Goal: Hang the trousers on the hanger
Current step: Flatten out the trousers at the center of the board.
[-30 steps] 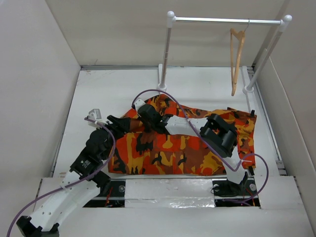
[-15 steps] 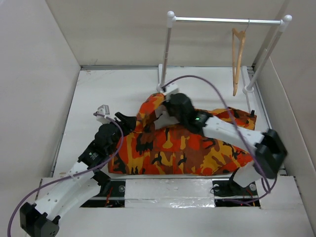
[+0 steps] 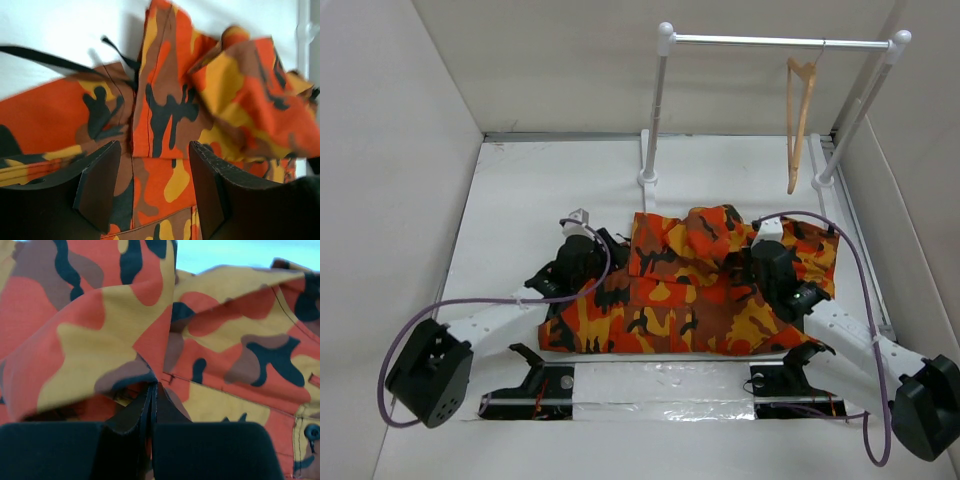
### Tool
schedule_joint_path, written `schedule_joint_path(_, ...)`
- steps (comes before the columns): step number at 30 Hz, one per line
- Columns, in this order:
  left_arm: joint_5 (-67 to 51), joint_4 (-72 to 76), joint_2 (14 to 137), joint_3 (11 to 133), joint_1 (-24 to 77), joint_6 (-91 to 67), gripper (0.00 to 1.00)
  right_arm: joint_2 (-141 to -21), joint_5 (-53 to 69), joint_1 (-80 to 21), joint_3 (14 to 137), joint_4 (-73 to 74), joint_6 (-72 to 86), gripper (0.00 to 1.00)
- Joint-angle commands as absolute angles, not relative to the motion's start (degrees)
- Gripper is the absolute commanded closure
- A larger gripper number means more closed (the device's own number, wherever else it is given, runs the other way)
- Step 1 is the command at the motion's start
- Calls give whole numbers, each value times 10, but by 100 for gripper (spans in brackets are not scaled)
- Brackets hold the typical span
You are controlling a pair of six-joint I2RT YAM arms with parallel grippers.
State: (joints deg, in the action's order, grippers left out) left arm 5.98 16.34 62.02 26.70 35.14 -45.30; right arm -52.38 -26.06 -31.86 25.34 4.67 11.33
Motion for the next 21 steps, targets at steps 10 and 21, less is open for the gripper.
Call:
schedule_joint_path(10, 172, 191, 701, 273, 452, -506, 57, -507, -229, -297, 276, 34, 126, 100)
schedule_joint_path(21, 185, 206, 824, 316, 452, -498, 60, -502, -213, -297, 268, 22, 121, 100)
